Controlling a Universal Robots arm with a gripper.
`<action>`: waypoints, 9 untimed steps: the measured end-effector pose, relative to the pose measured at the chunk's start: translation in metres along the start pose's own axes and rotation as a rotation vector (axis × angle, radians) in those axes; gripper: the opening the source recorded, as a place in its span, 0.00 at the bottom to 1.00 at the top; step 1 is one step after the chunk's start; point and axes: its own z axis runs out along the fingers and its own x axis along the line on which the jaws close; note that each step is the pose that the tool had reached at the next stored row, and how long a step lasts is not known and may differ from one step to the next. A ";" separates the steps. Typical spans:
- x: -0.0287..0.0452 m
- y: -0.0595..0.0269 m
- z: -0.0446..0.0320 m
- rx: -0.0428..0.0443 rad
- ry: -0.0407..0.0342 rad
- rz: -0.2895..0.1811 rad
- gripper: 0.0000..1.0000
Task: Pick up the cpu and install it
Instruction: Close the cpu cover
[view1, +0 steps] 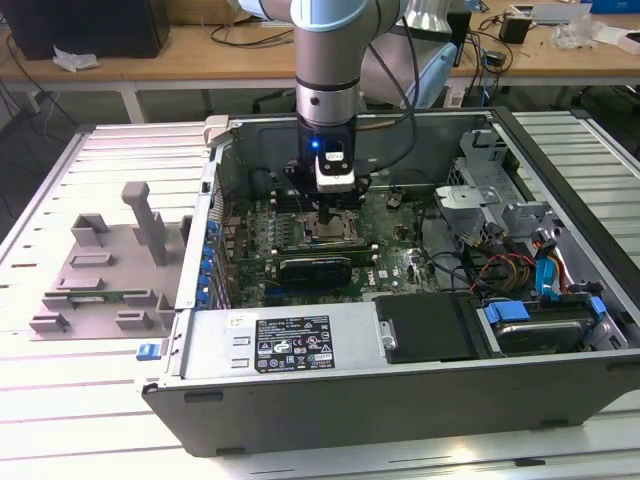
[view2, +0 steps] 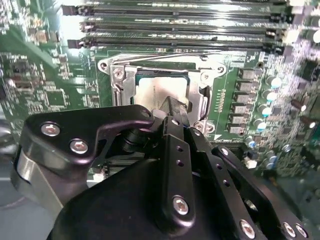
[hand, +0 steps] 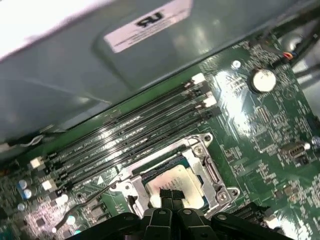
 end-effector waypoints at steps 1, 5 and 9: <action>0.0000 0.0000 0.0000 -0.0002 -0.0004 -0.018 0.11; 0.0000 0.0000 0.0000 -0.0018 -0.0023 -0.104 0.11; 0.0000 0.0000 0.0000 -0.0036 -0.0046 -0.205 0.11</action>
